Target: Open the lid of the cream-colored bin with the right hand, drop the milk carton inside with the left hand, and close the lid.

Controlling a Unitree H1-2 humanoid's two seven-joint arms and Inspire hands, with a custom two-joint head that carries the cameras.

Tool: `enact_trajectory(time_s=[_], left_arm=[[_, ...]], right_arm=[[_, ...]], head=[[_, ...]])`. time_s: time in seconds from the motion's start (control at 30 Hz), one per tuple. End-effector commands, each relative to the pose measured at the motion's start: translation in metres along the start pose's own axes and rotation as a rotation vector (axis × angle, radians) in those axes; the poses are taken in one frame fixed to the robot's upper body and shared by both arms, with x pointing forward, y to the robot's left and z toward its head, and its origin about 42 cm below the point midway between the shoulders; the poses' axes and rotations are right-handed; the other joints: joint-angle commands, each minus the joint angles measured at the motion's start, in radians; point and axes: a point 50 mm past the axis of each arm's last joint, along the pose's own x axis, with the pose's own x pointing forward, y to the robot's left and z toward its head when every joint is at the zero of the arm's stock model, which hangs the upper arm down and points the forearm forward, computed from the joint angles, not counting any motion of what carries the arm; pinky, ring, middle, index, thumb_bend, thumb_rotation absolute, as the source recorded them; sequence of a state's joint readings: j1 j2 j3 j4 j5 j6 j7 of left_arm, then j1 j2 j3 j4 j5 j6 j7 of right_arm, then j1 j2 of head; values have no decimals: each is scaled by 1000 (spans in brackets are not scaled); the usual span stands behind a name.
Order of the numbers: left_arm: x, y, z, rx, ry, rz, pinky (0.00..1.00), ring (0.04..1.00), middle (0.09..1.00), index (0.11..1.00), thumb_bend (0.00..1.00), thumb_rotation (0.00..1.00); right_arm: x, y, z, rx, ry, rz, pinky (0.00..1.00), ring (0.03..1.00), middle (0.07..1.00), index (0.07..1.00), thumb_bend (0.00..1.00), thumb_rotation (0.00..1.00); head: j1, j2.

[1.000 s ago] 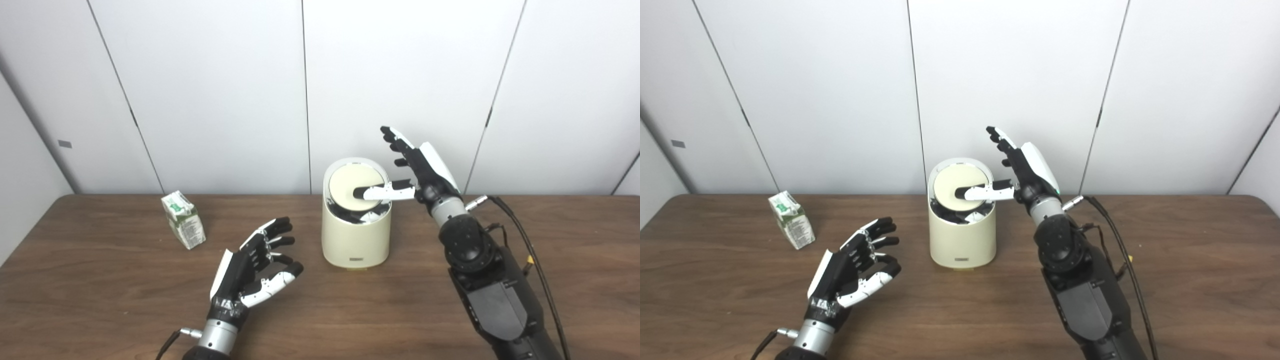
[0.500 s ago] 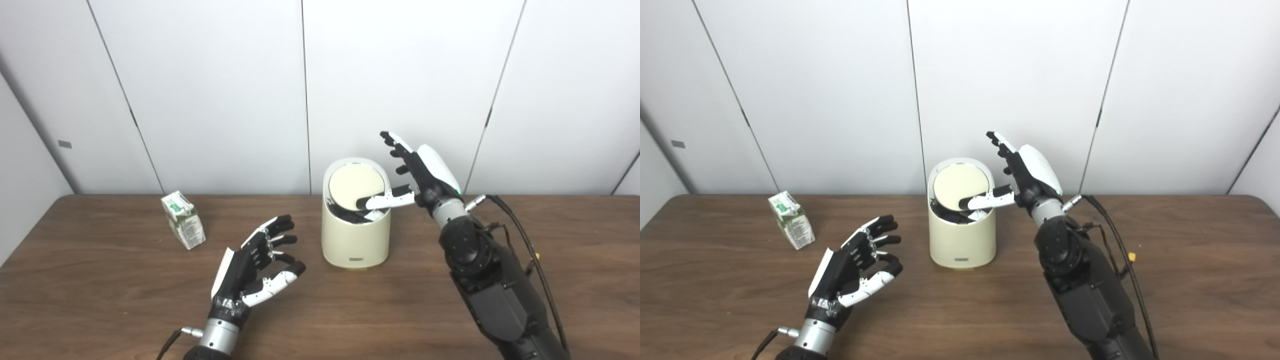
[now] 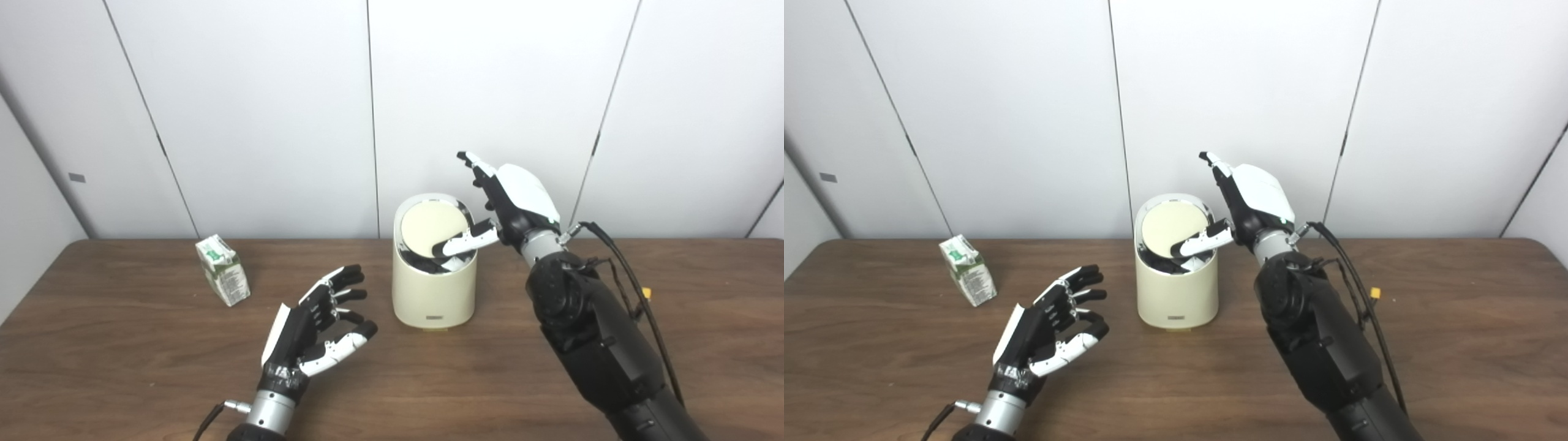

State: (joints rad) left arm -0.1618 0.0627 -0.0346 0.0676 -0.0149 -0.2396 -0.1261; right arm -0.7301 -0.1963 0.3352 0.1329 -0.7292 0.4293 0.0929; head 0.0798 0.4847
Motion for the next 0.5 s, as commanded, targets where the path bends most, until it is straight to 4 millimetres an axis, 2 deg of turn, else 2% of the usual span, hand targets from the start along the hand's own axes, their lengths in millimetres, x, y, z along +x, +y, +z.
enact_trajectory(time_s=[0.0, 0.2, 0.33, 0.47], left_arm=[[12, 0, 14, 9, -73, -2, 592, 768, 834, 862, 714, 303], [11, -2, 16, 5, -71, -2, 595, 769, 836, 864, 710, 295], [12, -2, 17, 6, -77, -2, 593, 766, 838, 865, 711, 303], [12, -1, 16, -2, -83, -5, 593, 767, 840, 866, 702, 285]], right_arm=[[13, -16, 17, -43, -16, -21, 588, 811, 921, 932, 897, 296], [30, -19, 29, -170, 38, 55, 575, 774, 906, 902, 908, 273], [30, -15, 29, -194, 70, 71, 591, 762, 889, 882, 902, 218], [27, -11, 28, -196, 91, 75, 572, 740, 877, 875, 895, 203]], head=[[1, 1], [4, 7], [7, 10], [7, 11]])
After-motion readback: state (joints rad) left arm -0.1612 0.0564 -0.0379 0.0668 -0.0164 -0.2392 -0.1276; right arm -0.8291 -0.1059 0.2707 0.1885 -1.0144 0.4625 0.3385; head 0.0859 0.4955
